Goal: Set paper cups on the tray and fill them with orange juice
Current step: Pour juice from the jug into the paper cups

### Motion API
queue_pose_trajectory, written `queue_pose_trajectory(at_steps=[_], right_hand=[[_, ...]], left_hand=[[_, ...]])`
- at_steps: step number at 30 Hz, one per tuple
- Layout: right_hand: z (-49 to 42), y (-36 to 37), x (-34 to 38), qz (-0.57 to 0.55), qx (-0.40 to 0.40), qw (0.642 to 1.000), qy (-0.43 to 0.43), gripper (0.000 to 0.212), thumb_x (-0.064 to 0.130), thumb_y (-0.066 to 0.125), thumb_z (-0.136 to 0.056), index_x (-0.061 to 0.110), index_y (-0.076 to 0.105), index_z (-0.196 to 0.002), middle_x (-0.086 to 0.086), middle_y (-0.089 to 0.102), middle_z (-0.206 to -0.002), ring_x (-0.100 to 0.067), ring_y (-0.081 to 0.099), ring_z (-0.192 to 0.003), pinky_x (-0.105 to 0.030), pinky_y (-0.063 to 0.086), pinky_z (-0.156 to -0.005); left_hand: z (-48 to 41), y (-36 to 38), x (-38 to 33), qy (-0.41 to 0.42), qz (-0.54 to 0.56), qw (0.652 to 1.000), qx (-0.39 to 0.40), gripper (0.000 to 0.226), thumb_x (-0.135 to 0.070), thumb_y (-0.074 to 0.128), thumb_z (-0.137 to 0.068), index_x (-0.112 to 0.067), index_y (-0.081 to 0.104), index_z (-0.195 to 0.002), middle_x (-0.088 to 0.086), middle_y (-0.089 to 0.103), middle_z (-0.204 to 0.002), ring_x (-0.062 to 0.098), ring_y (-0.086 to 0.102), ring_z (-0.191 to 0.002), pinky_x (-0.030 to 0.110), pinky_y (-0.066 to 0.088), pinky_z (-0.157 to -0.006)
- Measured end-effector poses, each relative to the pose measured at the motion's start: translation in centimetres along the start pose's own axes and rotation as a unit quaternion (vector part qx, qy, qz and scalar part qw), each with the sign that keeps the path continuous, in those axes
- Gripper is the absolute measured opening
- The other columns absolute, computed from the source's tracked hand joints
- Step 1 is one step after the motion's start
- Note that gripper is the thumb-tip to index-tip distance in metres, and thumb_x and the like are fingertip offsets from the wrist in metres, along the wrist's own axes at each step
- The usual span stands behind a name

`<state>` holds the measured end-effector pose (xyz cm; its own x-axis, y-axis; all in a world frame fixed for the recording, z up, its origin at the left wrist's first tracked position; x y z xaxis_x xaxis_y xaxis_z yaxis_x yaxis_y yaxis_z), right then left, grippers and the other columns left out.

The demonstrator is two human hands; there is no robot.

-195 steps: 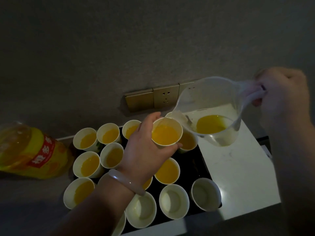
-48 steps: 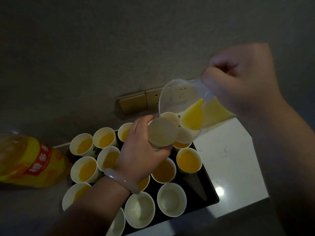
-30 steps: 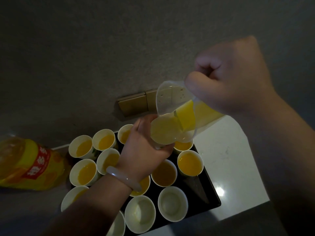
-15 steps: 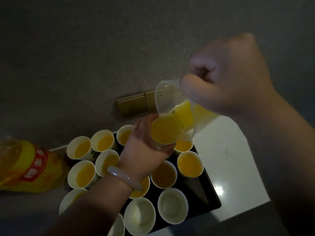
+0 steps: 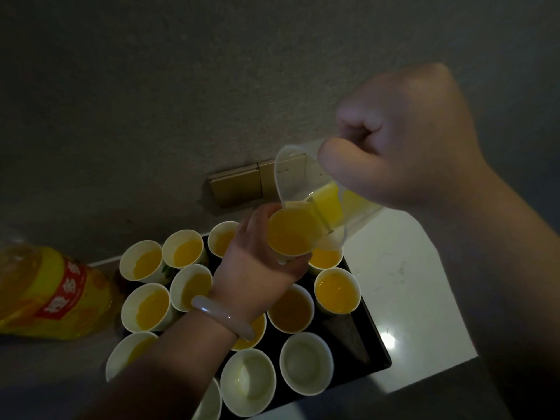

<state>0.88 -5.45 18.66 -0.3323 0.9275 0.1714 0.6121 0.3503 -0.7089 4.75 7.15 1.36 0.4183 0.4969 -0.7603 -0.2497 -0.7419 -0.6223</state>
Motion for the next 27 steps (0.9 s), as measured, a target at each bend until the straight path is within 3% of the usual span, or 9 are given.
queue_pose_trajectory(at_steps=[10, 16, 20, 24, 27], right_hand=[[0.0, -0.8, 0.6, 0.008, -0.010, 1.000, -0.022, 0.028, 0.029, 0.050, -0.070, 0.018, 0.034, -0.049, 0.009, 0.018, -0.045, -0.021, 0.023, -0.041, -0.023, 0.019, -0.046], [0.0, -0.8, 0.3, 0.007, -0.010, 1.000, -0.011, 0.028, 0.027, 0.052, -0.068, 0.019, 0.034, -0.049, 0.010, 0.019, -0.045, -0.020, 0.023, -0.041, -0.023, 0.017, -0.046], [0.3, -0.8, -0.3, -0.014, -0.013, 1.000, 0.009, 0.028, 0.024, 0.053, -0.066, 0.021, 0.031, -0.049, 0.012, 0.018, -0.044, -0.019, 0.022, -0.041, -0.024, 0.017, -0.046], [0.5, -0.9, -0.4, -0.011, -0.012, 1.000, 0.011, 0.027, 0.023, 0.054, -0.066, 0.018, 0.034, -0.048, 0.008, 0.021, -0.043, -0.020, 0.024, -0.040, -0.025, 0.019, -0.044], [0.7, -1.0, -1.2, -0.019, -0.015, 0.999, 0.040, 0.025, 0.022, 0.053, -0.065, 0.012, 0.038, -0.047, 0.002, 0.025, -0.042, -0.023, 0.027, -0.041, -0.027, 0.019, -0.044]], left_hand=[[0.2, 0.0, -0.2, 0.004, 0.009, 1.000, -0.009, 0.063, -0.035, 0.080, -0.067, -0.027, 0.052, -0.123, -0.011, 0.060, -0.110, 0.008, 0.057, -0.098, 0.024, 0.049, -0.078], [0.2, -0.3, -0.3, 0.006, 0.003, 1.000, -0.018, 0.060, -0.036, 0.080, -0.069, -0.026, 0.053, -0.122, -0.011, 0.061, -0.109, 0.005, 0.056, -0.096, 0.007, 0.042, -0.072], [0.2, -0.4, -0.3, 0.002, 0.007, 1.000, -0.012, 0.060, -0.033, 0.081, -0.069, -0.026, 0.054, -0.123, -0.010, 0.062, -0.107, 0.007, 0.058, -0.096, 0.016, 0.046, -0.073], [0.2, -0.4, -0.4, 0.004, 0.002, 1.000, -0.008, 0.061, -0.034, 0.081, -0.069, -0.026, 0.053, -0.123, -0.009, 0.061, -0.107, 0.007, 0.057, -0.096, 0.011, 0.044, -0.073], [0.1, -0.2, -0.1, -0.012, 0.013, 1.000, 0.006, 0.067, -0.039, 0.080, -0.067, -0.027, 0.051, -0.126, -0.008, 0.061, -0.112, 0.009, 0.058, -0.103, 0.027, 0.051, -0.082]])
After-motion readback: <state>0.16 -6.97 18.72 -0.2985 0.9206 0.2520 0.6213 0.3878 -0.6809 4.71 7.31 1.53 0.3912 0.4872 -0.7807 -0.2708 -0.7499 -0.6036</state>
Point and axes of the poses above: each hand's wrist, its own z-axis away from the middle knuckle, its own y-axis out of the palm, x = y × z, the point moved 8 cm from there along -z, towards the middle knuckle
